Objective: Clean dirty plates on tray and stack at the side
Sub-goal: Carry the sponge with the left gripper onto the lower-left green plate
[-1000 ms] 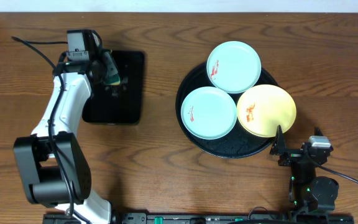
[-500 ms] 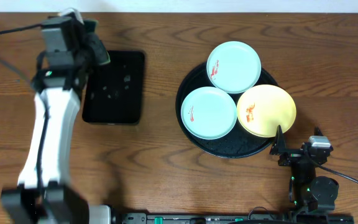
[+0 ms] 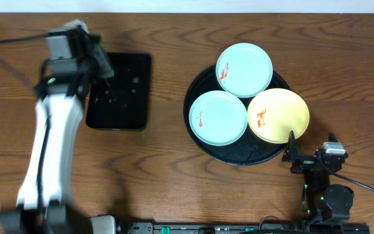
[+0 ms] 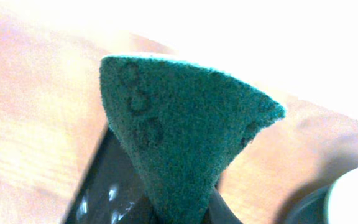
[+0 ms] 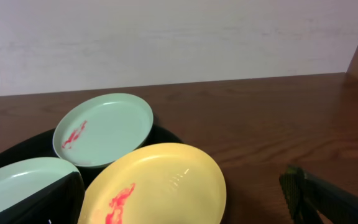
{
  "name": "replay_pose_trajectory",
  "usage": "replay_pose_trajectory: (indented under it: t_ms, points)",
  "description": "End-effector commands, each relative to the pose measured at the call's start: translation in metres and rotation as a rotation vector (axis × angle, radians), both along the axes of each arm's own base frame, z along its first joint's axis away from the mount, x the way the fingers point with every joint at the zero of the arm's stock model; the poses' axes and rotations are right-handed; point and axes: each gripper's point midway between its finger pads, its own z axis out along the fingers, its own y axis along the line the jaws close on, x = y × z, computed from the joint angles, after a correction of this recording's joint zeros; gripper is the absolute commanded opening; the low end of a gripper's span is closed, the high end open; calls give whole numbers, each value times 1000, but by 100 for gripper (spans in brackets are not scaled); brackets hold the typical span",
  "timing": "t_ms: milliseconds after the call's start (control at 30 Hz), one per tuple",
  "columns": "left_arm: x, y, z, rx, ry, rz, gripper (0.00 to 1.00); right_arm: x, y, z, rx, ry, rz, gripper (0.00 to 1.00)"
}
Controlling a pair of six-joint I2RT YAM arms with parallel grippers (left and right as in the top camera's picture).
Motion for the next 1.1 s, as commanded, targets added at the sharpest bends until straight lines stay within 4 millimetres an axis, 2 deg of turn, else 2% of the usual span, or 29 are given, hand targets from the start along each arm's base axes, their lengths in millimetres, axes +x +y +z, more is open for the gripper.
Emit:
replay_pose_trajectory:
  t_ms: [0, 67, 133, 200, 300, 367, 533, 800, 900, 1067]
  points:
    - [-22, 0, 79, 36, -187, -4, 7, 0, 1, -1, -12, 1, 4, 99]
    - [-32, -2, 92, 39, -215, -4, 8, 0, 1, -1, -12, 1, 4, 99]
    - [-40, -3, 93, 37, -203, -4, 8, 0, 1, -1, -12, 1, 4, 99]
    - [-42, -4, 81, 23, -157, -2, 8, 0, 1, -1, -12, 1, 4, 99]
    - [-47, -14, 48, -58, -32, 7, 8, 0, 1, -1, -12, 1, 4, 99]
    - [-52, -35, 28, -161, 57, -40, 8, 0, 1, -1, -12, 1, 4, 99]
    - [-62, -107, -15, -337, 262, -254, 8, 0, 1, -1, -12, 1, 4, 99]
    - [-78, -209, -76, -360, 479, -483, 7, 0, 1, -1, -12, 1, 4, 99]
    - [-86, -241, -98, -345, 540, -538, 7, 0, 1, -1, -12, 1, 4, 99]
    - [-96, -271, -144, -321, 667, -428, 7, 0, 1, -1, -12, 1, 4, 99]
